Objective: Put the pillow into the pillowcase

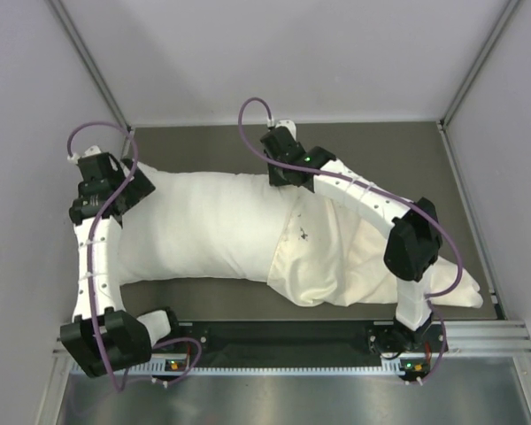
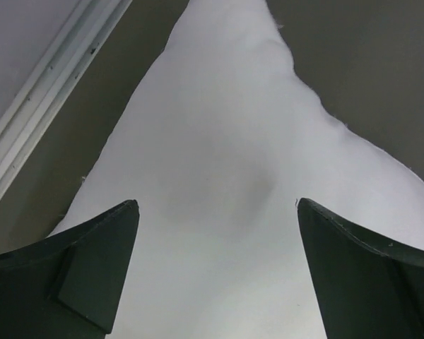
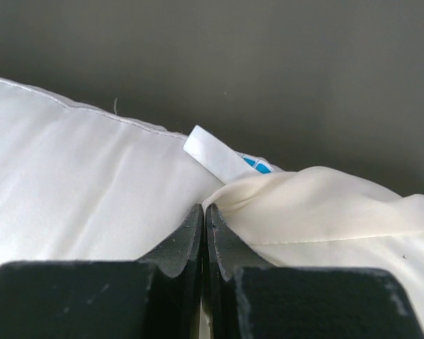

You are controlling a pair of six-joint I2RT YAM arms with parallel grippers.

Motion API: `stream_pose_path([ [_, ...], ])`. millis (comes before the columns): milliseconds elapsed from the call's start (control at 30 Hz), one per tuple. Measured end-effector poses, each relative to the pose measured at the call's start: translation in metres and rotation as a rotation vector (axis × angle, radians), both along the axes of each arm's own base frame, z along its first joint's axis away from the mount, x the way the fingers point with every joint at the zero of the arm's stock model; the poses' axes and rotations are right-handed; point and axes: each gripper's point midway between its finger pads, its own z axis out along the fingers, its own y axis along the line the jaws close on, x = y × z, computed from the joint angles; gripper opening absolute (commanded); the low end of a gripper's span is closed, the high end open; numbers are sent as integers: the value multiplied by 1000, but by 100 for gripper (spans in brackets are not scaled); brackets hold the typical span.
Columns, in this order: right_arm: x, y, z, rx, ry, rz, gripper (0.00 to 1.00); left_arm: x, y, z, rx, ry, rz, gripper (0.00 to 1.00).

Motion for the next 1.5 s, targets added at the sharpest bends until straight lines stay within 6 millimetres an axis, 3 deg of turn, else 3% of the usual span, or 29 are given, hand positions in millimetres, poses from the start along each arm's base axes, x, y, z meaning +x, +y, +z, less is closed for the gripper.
stream_pose_path([
  [100, 1, 0, 0, 1, -1, 0, 0, -5, -2, -30, -79, 31, 6, 97],
  [133, 1, -1, 0, -2, -1, 2, 0, -6, -5, -45, -111, 54, 3, 83],
  [233, 4, -4, 0, -6, -2, 4, 0, -4, -14, -76, -174, 73, -12, 58],
  [267, 5, -6, 0, -6, 0, 2, 0, -1, -17, -81, -192, 57, -23, 40],
  [367, 10, -11, 1, 3, 5, -6, 0, 12, -30, -82, -259, -15, -70, 6],
  [400, 11, -13, 2, 5, 9, -8, 0, 15, -34, -81, -278, -38, -87, 1],
  [567, 25, -8, 23, 39, -3, -9, 0, 31, -73, -74, -291, -100, -165, 0],
  [633, 29, -1, 29, 46, -3, -1, 0, 32, -98, -63, -280, -129, -208, 0],
  [767, 29, 5, 28, 32, 25, 11, 0, 18, -154, -39, -313, -175, -316, 0],
  [900, 28, 3, 39, 25, 28, 8, 0, -6, -183, -30, -347, -150, -375, 0],
  [1067, 27, 3, 74, 79, -28, 7, 0, -34, -198, -8, -374, -145, -418, 0],
  [1233, 19, 1, 104, 135, -82, 20, 0, -50, -194, 8, -373, -188, -411, 0],
  [1300, 14, 1, 101, 136, -79, 29, 2, -52, -191, 9, -370, -200, -402, 0],
  [1400, 10, 4, 81, 116, -48, 47, 8, -56, -187, -3, -362, -187, -387, 0],
  [1433, 8, 5, 71, 103, -32, 55, 12, -58, -186, -10, -357, -172, -378, 0],
  [1500, 4, 4, 52, 77, -1, 61, 45, -61, -181, -22, -341, -147, -357, 0],
])
